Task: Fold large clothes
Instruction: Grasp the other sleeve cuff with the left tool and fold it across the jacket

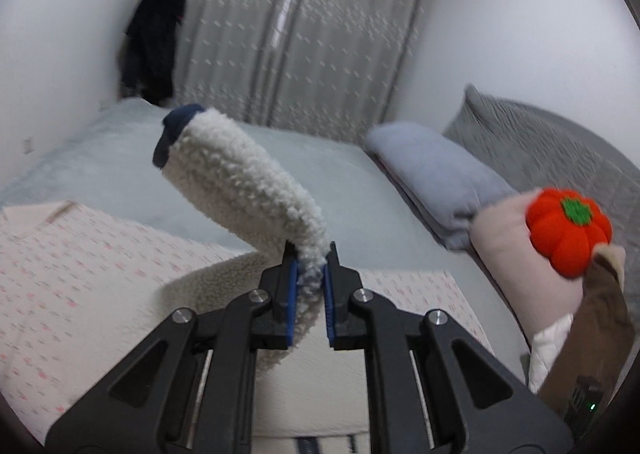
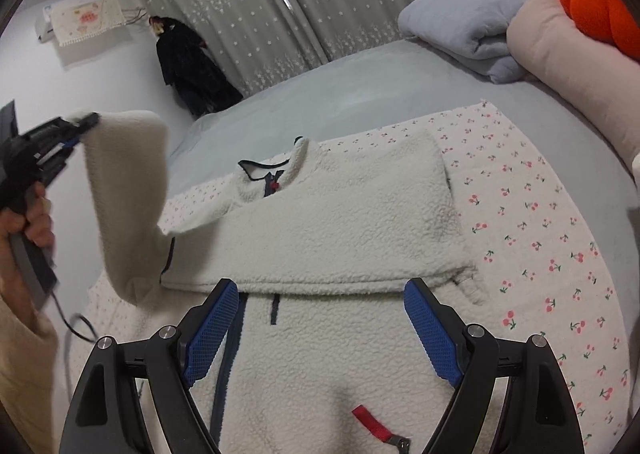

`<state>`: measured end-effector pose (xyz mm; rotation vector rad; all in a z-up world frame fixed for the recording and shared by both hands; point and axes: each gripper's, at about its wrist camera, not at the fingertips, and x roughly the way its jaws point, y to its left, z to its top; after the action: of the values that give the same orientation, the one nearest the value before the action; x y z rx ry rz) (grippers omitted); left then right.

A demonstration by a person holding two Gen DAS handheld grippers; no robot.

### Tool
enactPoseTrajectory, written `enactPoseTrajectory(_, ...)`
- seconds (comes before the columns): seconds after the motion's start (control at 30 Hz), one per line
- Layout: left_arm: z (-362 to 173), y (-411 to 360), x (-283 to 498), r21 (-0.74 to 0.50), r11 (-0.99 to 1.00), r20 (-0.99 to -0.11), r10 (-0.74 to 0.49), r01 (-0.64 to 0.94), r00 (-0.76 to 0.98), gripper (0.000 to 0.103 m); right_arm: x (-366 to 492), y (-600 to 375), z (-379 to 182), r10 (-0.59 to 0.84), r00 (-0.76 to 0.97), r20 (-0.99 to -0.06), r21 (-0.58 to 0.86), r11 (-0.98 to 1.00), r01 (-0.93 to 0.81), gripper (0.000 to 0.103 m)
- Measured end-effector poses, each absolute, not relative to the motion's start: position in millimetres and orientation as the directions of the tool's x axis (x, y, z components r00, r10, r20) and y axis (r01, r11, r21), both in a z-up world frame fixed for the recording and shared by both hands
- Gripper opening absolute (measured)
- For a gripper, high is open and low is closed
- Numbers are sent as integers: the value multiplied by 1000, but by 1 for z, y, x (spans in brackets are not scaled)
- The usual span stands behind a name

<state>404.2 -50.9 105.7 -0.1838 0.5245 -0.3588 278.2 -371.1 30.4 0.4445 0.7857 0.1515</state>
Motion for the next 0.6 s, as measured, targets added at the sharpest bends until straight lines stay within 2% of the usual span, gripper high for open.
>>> enactPoseTrajectory(0.2, -13, -120, 392, -275, 887, -685, -451, 371, 573, 14, 278, -388, 18, 320, 691, -648, 497, 865, 65, 87)
enactPoseTrajectory(0.23, -42, -127, 389, -276, 889, -737, -440, 365, 513, 17, 278, -390, 16, 322, 691, -647, 503, 862, 70, 87)
enactPoseTrajectory(0.3, -81, -133, 368, -259, 887, -786, -424, 382, 451, 27, 280, -393, 12, 329, 690, -644, 520, 850, 80, 87)
enactPoseTrajectory(0.37, -78, -132, 345, -166, 873, -737, -419, 459, 530, 33, 282, -393, 7, 339, 680, -649, 530, 844, 84, 87)
enactPoseTrajectory(0.43, -68, -129, 330, -142, 835, -750, -441, 531, 493, 67, 285, -391, 3, 337, 668, -663, 522, 848, 90, 87)
enactPoseTrajectory(0.5, -51, -112, 311, -148, 816, -740, -466, 558, 485, 81, 287, -389, 0, 329, 662, -674, 509, 856, 93, 87)
enactPoseTrajectory(0.6, -31, -75, 289, -113, 825, -703, -460, 553, 543, 81, 290, -381, -2, 311, 654, -690, 480, 872, 92, 87)
